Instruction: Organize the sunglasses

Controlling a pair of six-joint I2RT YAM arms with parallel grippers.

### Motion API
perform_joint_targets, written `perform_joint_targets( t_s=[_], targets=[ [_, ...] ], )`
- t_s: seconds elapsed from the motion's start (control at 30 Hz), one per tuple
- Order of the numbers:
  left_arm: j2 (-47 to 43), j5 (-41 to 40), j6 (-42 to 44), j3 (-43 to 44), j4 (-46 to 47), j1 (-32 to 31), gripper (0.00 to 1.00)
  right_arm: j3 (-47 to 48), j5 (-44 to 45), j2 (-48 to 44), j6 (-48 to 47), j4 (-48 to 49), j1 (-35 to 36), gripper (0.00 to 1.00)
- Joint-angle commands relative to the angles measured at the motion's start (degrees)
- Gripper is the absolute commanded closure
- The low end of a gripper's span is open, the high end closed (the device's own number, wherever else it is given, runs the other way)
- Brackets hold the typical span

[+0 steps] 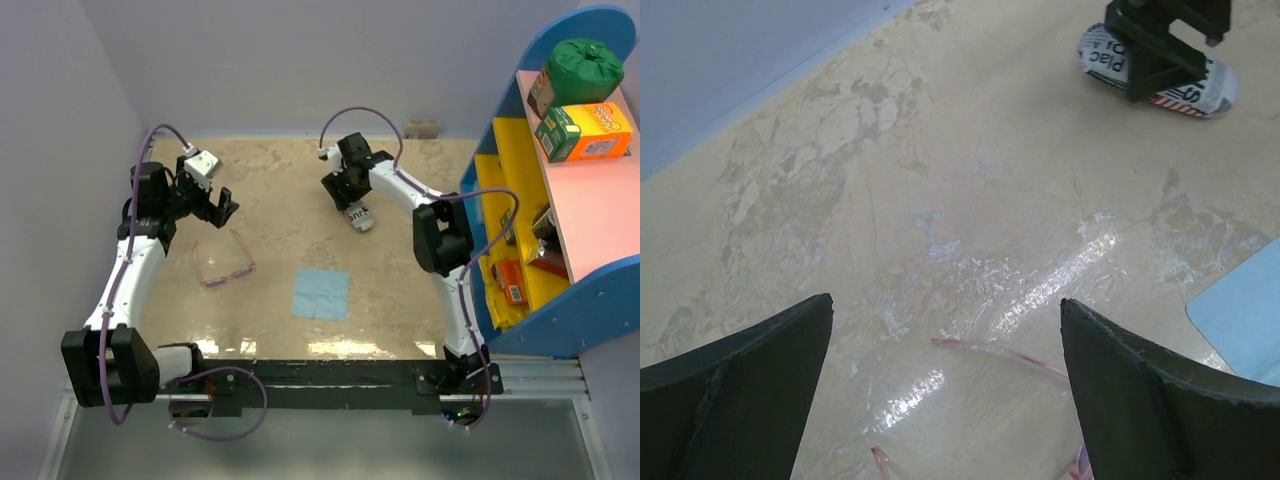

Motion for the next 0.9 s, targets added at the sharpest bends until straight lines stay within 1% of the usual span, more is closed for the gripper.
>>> perform_joint_targets(
  t_s=[0.0,0.03,0.1,0.13,0.3,0.33,0.4,0.43,0.5,0.53,0.6,0.63,0.7,0.87],
  targets=[
    [-0.39,0.44,-0.30,-0.97,3.11,-0.23,0.00,13.40,-3.18,6.31,-1.68,-4.32,1.94,0.62],
    [-0.39,0.44,-0.39,-0.79,3.11,-0.32,0.00,16.03,-3.09,8.15,-1.60,-4.14,2.56,0.61],
    [-0.39,0.36,-0.30,-0.88,3.19,-0.23,0.00,17.45,-2.83,9.48,-1.94,-3.44,3.96,0.60],
    [-0.39,0.35,-0.39,-0.88,3.11,-0.23,0.00,17.89,-2.65,10.18,-2.03,-3.09,4.40,0.57],
    [-0.30,0.44,-0.47,-1.14,3.28,-0.23,0.00,16.41,-1.77,10.37,-2.56,-1.16,6.60,0.51],
    [-0.30,0.53,-0.47,-1.14,3.37,-0.23,0.00,15.27,-1.86,10.10,-2.47,-0.72,6.61,0.46],
    [-0.21,0.53,-0.47,-1.23,3.28,-0.23,0.00,13.95,-1.86,8.70,-2.56,0.42,6.52,0.40],
    [-0.30,0.53,-0.47,-1.23,3.28,-0.23,0.00,12.46,-1.77,8.09,-2.82,0.86,6.52,0.34],
    [-0.30,0.62,-0.39,-1.32,3.28,-0.32,0.00,10.79,-2.47,5.81,-3.70,2.09,6.52,0.29],
    [-0.30,0.62,-0.39,-1.32,3.28,-0.23,0.00,9.30,-2.82,5.01,-4.05,2.18,6.52,0.24],
    [-0.39,0.62,-0.47,-1.41,3.46,-0.23,0.00,7.97,-3.79,3.17,-4.75,1.84,6.52,0.20],
    [-0.30,0.62,-0.39,-1.41,3.37,-0.23,0.00,6.57,-4.23,2.55,-5.19,1.49,6.52,0.14],
    [-0.30,0.79,-0.47,-1.49,3.54,-0.23,0.00,4.99,-4.32,0.36,-6.07,1.22,6.52,0.08],
    [-0.21,1.23,-0.65,-1.76,3.81,-0.23,0.00,-1.43,-5.37,-4.22,-6.08,3.15,6.43,0.06]
  ],
)
